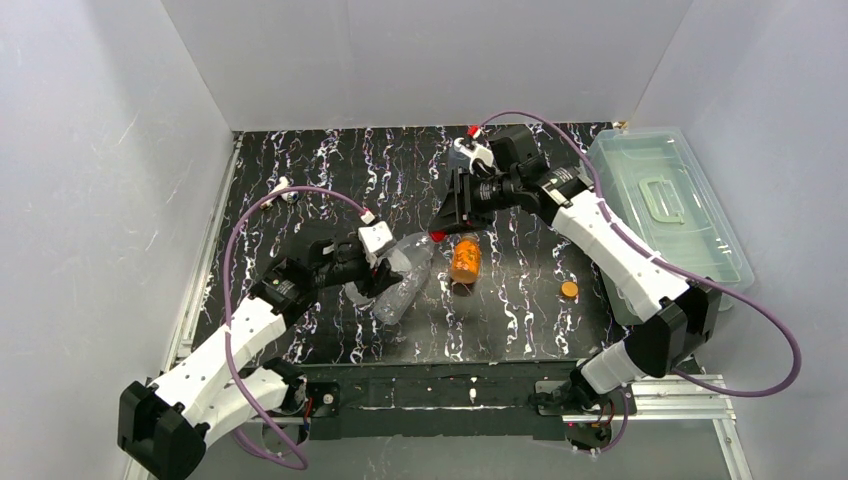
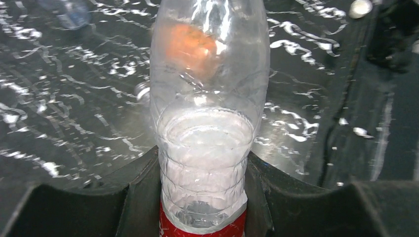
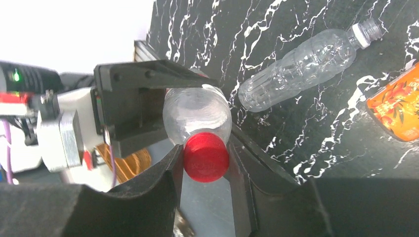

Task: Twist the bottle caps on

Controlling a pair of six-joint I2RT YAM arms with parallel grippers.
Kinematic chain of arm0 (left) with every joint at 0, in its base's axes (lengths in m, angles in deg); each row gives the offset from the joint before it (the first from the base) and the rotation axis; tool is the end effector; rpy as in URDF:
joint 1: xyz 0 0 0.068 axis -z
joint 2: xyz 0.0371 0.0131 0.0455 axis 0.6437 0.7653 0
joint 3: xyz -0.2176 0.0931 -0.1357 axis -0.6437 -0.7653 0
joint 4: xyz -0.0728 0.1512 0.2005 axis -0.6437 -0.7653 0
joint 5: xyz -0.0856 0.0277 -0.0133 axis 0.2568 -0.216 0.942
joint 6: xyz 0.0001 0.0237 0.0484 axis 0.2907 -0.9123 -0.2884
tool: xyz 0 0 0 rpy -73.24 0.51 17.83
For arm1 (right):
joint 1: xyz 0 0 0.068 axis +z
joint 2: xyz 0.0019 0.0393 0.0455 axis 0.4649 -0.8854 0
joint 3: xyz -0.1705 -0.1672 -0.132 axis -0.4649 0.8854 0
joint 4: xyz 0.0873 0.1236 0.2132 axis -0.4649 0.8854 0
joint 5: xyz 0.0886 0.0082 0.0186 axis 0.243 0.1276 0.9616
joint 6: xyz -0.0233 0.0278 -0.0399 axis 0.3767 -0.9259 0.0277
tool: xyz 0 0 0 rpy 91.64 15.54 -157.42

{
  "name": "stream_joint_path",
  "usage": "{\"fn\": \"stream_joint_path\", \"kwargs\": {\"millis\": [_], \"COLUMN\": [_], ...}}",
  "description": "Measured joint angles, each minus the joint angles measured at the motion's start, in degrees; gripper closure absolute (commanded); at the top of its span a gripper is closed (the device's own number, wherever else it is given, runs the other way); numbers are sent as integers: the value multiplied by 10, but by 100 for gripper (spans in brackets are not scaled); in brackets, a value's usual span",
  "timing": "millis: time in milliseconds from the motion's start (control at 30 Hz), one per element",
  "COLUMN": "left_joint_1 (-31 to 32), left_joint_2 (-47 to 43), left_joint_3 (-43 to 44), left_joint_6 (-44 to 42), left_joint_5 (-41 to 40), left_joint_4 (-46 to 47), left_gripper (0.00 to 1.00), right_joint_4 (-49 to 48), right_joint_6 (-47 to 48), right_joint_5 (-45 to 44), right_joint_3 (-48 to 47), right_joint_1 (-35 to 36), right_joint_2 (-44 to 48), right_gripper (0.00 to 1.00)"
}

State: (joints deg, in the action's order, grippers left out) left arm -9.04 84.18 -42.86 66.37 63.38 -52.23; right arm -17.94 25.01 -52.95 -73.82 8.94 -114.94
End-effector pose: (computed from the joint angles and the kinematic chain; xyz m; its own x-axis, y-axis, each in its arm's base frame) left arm 0.1724 -0.1260 0.2928 -0.0606 0.2716 -0.9605 0.9124 0.4053 0.0570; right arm 0.2452 0.2056 0.3826 -0.8826 -0.0672 -0.4652 -0.4141 0.5793 0.7021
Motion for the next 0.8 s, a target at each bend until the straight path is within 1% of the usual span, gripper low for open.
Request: {"fn": "stream_joint_path", "kwargs": {"millis": [267, 400, 433, 567, 633, 667, 700, 733, 767, 800], "left_joint_1": [32, 48, 52, 60, 61, 62, 62, 62, 62, 60], "left_joint_2": [-1, -2, -3, -10, -12, -12, -12, -12, -11, -10], "left_joint_3": [11, 11, 11, 11, 11, 11, 12, 14, 14, 14], "left_joint_6": [-91, -128, -137, -158, -158, -156, -155, -150, -143, -135], "left_joint_5": [-141, -198, -212, -239, -240, -236, -225, -206, -183, -163], "left_joint_4": [-14, -19, -19, -17, -10, -5, -2, -1, -1, -2], "left_gripper": [100, 100, 100, 100, 100, 100, 100, 100, 100, 100], "right_joint_4": [-61, -77, -79, -79, -52, -37, -17, -1, 6, 16], "right_joint_6": [-148, -194, -202, -213, -196, -185, -169, -145, -131, -106], "right_joint_5": [-40, -46, -46, -49, -53, -56, -61, -68, -73, -76], "right_joint_3": [18, 26, 26, 19, -14, -32, -57, -89, -109, -133], "right_joint_1": [-3, -3, -3, -3, -3, -3, -3, -3, -4, -5], "right_joint_2": [-26, -33, -35, -38, -47, -52, -58, -64, -66, -66], "right_gripper": [99, 99, 94, 55, 34, 22, 13, 6, 2, 2]}}
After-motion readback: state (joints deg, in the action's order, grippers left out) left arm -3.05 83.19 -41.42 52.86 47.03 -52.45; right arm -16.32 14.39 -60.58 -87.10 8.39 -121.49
